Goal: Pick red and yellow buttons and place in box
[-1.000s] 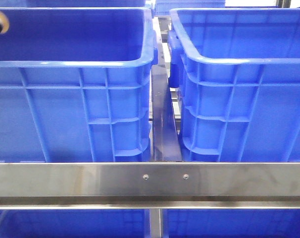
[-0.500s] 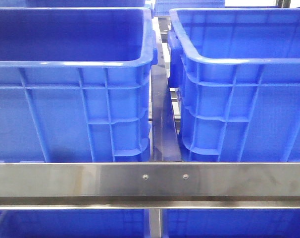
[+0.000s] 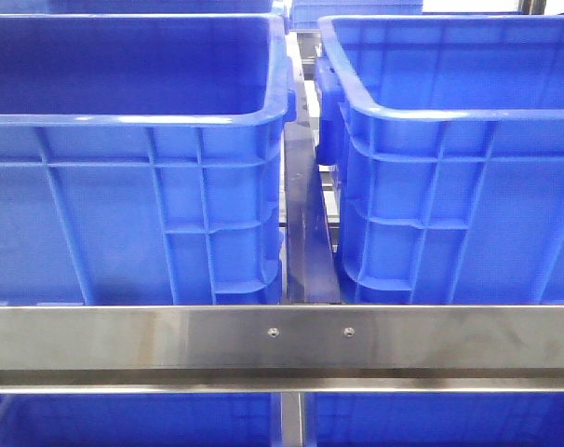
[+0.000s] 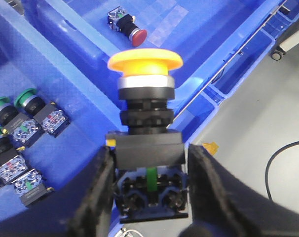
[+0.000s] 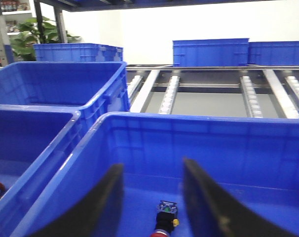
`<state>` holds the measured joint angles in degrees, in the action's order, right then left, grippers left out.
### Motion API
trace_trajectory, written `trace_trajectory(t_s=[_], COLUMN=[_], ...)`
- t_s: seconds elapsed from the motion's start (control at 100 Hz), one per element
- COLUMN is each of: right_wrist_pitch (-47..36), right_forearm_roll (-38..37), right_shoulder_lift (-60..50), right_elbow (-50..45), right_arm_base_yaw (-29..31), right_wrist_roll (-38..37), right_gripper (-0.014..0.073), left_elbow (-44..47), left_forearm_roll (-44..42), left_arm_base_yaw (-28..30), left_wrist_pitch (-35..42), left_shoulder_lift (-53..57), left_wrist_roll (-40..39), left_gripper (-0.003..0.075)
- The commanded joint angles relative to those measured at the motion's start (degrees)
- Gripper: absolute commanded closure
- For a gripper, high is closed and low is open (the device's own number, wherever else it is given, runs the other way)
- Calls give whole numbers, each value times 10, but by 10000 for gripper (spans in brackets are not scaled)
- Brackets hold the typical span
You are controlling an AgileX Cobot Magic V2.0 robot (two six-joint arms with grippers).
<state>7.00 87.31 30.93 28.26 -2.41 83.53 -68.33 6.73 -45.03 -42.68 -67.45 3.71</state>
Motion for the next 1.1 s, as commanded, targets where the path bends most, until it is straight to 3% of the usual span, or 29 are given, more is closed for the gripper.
trace_trajectory(t_s=[0.0,0.06,0.2,0.43,0.61,0.79,0.89,1.09], right_wrist_pitch=[17,24,57,208,362,477,516,518], right_forearm_roll=[13,27,92,209,210,210,210,211], right_shoulder_lift=[0,0,0,39,128,227,281,349], right_elbow=[15,15,15,20,46,82,102,142], right_arm_base_yaw=[1,1,1,1,1,1,-6,-62], right_wrist_roll=[5,5,5,-59,-168,-217,-226,-226], right_gripper=[78,35,31,31,31,31,31,31], left_elbow=[-17,-17,-17,-17,-17,-17,-17,-17], left_forearm_roll=[7,7,7,7,7,9,9,12], left_arm_base_yaw=[-5,-5,-5,-5,-5,-5,-5,-5], left_wrist_pitch=[38,38,38,38,38,38,37,37], left_shoulder_lift=[13,13,13,13,13,13,13,13], left_wrist_roll=[1,1,1,1,1,1,1,1], left_gripper=[730,730,730,730,730,730,730,730])
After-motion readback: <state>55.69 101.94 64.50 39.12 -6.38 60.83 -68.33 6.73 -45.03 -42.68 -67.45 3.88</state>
